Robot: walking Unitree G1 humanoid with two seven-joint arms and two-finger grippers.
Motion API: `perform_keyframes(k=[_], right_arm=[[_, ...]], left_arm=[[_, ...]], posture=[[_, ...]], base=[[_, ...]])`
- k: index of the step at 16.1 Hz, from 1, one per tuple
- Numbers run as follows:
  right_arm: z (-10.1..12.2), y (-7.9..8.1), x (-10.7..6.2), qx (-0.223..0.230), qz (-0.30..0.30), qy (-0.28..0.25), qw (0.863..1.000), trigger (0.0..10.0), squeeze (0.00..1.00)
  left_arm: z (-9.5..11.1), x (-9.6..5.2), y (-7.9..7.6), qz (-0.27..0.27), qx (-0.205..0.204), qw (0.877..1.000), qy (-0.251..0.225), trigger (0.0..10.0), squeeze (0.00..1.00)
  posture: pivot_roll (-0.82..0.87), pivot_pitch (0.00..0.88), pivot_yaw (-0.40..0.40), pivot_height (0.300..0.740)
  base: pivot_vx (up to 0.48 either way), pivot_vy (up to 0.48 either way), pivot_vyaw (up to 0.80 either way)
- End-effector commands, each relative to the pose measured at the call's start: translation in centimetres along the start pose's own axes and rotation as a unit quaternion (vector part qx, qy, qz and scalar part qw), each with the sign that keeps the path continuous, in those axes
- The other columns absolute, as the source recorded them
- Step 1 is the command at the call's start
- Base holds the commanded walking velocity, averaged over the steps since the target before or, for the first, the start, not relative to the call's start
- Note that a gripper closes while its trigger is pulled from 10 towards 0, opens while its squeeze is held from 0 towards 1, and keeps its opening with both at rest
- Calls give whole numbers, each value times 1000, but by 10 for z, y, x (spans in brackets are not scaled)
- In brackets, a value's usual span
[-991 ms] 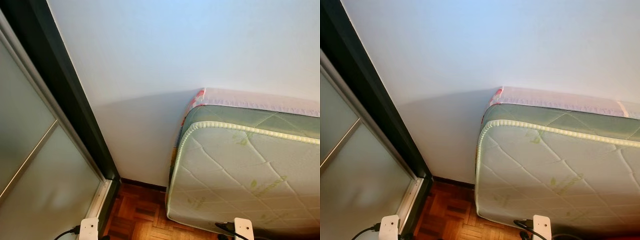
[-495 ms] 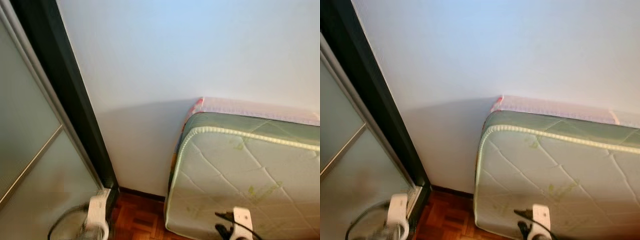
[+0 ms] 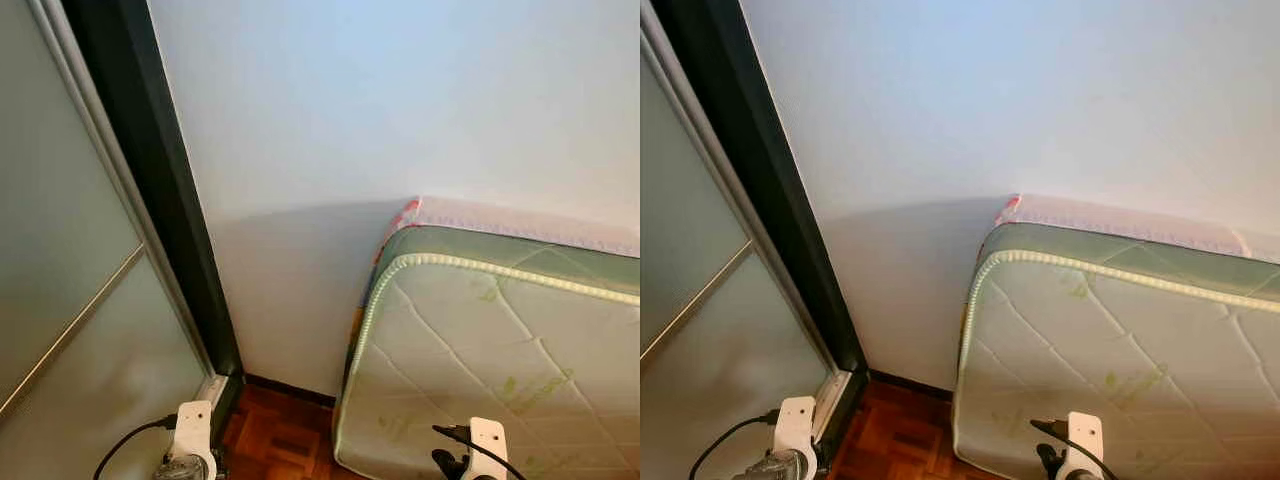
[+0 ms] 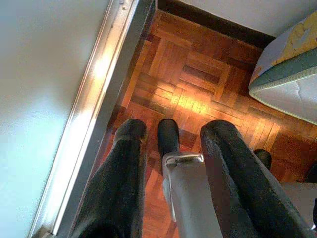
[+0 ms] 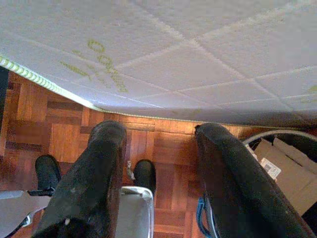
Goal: Clean up the room
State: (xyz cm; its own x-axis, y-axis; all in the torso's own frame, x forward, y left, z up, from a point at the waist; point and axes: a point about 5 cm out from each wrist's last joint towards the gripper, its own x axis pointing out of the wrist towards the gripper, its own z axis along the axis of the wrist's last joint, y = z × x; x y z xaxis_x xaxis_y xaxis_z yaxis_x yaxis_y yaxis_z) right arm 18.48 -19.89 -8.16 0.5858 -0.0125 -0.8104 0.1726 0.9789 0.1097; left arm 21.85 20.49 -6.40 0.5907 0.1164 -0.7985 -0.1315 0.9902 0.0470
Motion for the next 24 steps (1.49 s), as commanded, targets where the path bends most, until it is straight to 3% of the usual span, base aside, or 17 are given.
perform_keyframes(k=[1, 9, 24], right_arm=[[1, -2, 0, -2, -5, 2, 1000, 10000, 0], [2, -1, 0, 3, 1, -6, 1000, 10000, 0], [3, -1, 0, 11, 0, -20, 1000, 10000, 0]], left_arm=[[0, 0, -1, 3, 3, 1000, 4, 10000, 0], [0, 0, -1, 3, -2, 1000, 8, 10000, 0], [-2, 0, -1, -1, 13, 1000, 15, 10000, 0]], posture=[[29, 0, -67, 740], [30, 0, -64, 740], [29, 0, -59, 740]], base=[[0, 0, 0], [0, 0, 0], [-292, 0, 0]])
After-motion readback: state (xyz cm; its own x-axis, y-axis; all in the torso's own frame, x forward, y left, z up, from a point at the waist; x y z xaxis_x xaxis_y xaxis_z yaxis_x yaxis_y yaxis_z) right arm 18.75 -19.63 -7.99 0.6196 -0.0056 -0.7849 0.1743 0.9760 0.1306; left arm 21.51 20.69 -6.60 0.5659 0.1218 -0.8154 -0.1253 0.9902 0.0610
